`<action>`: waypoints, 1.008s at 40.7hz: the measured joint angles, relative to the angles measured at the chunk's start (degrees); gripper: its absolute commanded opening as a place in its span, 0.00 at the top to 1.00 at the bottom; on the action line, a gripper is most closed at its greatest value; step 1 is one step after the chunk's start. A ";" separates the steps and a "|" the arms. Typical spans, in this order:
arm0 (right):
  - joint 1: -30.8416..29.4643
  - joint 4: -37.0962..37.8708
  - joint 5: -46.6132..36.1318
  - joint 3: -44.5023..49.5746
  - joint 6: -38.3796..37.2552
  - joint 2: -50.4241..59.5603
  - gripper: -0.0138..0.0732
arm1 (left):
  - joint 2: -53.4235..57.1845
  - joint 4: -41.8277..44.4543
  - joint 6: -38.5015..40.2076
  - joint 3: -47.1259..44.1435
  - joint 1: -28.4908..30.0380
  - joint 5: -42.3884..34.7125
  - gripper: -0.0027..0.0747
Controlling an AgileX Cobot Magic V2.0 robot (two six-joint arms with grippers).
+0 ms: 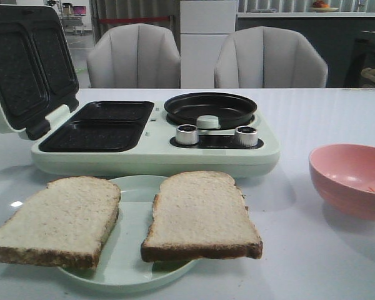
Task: Make breakfast with bread and shrimp
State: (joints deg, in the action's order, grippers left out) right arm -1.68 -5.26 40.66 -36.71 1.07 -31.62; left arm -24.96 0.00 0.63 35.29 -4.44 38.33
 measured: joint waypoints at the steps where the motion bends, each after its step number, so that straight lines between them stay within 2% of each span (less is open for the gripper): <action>1: 0.00 0.00 0.00 0.00 0.00 -0.12 0.44 | -0.27 0.00 0.00 0.00 0.00 0.00 0.42; 3: 0.00 0.00 0.00 0.00 0.00 -0.14 0.33 | -0.88 -0.73 0.00 -0.10 0.00 0.00 0.27; 7: 0.00 0.00 -0.11 0.13 0.00 -0.14 0.20 | -1.99 -1.70 0.00 -0.10 0.00 0.00 0.15; 15: 0.00 0.00 -0.39 0.24 0.00 -0.14 0.19 | -4.38 -2.09 -1.92 -0.10 -3.22 0.62 0.17; 29: 0.00 0.00 -0.49 0.24 0.00 -0.14 0.19 | -7.97 -1.84 -18.04 -2.21 -21.00 0.51 0.17; 41: 0.00 0.00 -0.49 0.24 0.00 -0.14 0.19 | -11.07 9.81 -19.60 -11.47 -34.20 -3.52 0.25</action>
State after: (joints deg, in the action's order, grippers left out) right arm -1.68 -5.26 40.18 -36.47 1.07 -31.76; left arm -36.03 9.81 -18.96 23.82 -38.65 34.81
